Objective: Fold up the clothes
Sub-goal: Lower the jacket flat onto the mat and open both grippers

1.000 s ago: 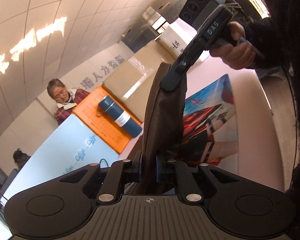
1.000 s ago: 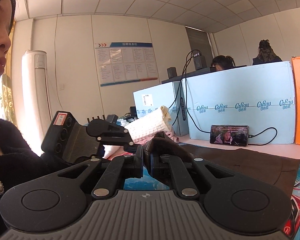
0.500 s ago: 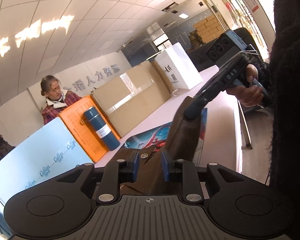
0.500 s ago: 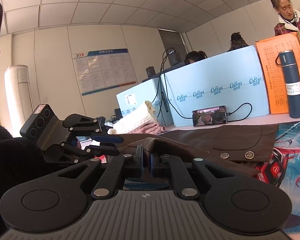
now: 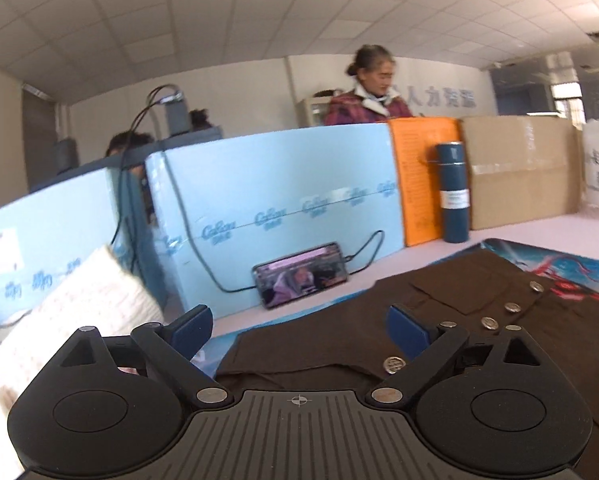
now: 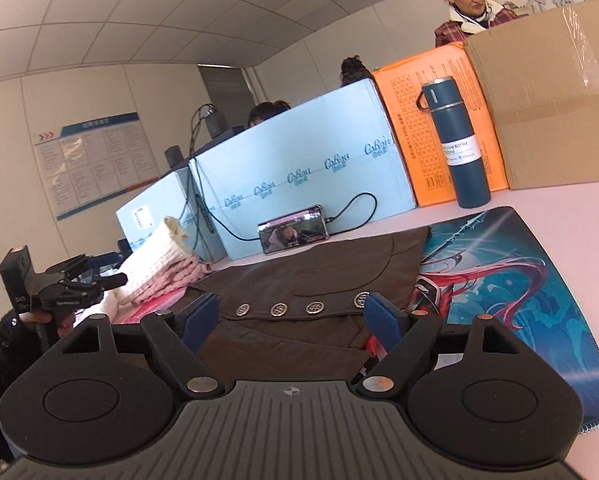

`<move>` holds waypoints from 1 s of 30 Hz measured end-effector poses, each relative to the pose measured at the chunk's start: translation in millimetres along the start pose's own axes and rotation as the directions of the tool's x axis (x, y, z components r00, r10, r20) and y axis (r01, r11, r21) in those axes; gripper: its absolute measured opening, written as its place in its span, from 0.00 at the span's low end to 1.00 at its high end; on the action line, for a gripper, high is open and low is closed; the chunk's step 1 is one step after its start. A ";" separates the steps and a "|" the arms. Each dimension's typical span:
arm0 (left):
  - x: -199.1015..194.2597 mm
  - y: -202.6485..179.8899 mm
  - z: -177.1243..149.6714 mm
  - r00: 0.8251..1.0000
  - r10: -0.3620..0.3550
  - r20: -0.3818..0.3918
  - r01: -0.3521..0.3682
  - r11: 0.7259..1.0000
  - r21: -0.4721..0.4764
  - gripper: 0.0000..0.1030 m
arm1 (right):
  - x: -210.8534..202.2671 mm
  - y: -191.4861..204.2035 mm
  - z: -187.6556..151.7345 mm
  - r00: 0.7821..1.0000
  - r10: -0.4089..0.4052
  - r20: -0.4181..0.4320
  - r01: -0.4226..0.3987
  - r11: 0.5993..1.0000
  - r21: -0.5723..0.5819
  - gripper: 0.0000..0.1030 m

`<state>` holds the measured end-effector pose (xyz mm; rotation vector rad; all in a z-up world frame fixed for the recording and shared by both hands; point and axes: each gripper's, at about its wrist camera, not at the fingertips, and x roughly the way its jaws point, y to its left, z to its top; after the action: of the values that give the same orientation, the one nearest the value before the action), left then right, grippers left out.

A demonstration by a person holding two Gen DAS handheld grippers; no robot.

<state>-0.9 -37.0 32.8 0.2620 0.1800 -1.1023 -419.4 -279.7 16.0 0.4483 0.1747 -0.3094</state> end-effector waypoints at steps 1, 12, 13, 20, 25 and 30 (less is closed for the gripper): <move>10.8 14.8 2.2 0.999 0.025 -0.046 -0.028 0.997 -0.073 0.93 | 13.8 -2.3 3.4 0.999 -0.029 -0.018 0.029 0.999 0.019 0.77; 132.3 84.3 -5.2 0.921 0.038 -0.387 -0.159 0.945 -0.285 0.93 | 146.0 -41.4 32.0 0.932 -0.291 -0.216 0.327 0.931 0.159 0.78; 144.7 84.9 -9.0 0.908 0.033 -0.418 -0.162 0.946 -0.279 0.92 | 154.4 -48.2 33.2 0.920 -0.314 -0.232 0.357 0.918 0.174 0.78; 187.8 64.2 -26.5 0.879 -0.006 -0.476 -0.076 0.985 -0.154 0.36 | 191.6 -39.6 33.2 0.870 -0.406 -0.279 0.430 0.902 0.028 0.54; 177.0 39.7 -28.9 0.900 0.030 -0.435 -0.051 0.998 -0.037 0.23 | 204.6 -15.9 27.0 0.847 -0.452 -0.278 0.428 0.892 -0.145 0.28; 177.6 37.0 -28.3 0.901 0.097 -0.424 -0.110 0.994 -0.006 0.23 | 228.3 -7.5 30.7 0.834 -0.467 -0.293 0.405 0.880 -0.247 0.21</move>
<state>110.3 -164.6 -38.2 0.4790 0.5645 -0.9239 -204.7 -358.1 -12.9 0.2780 0.6532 -0.6627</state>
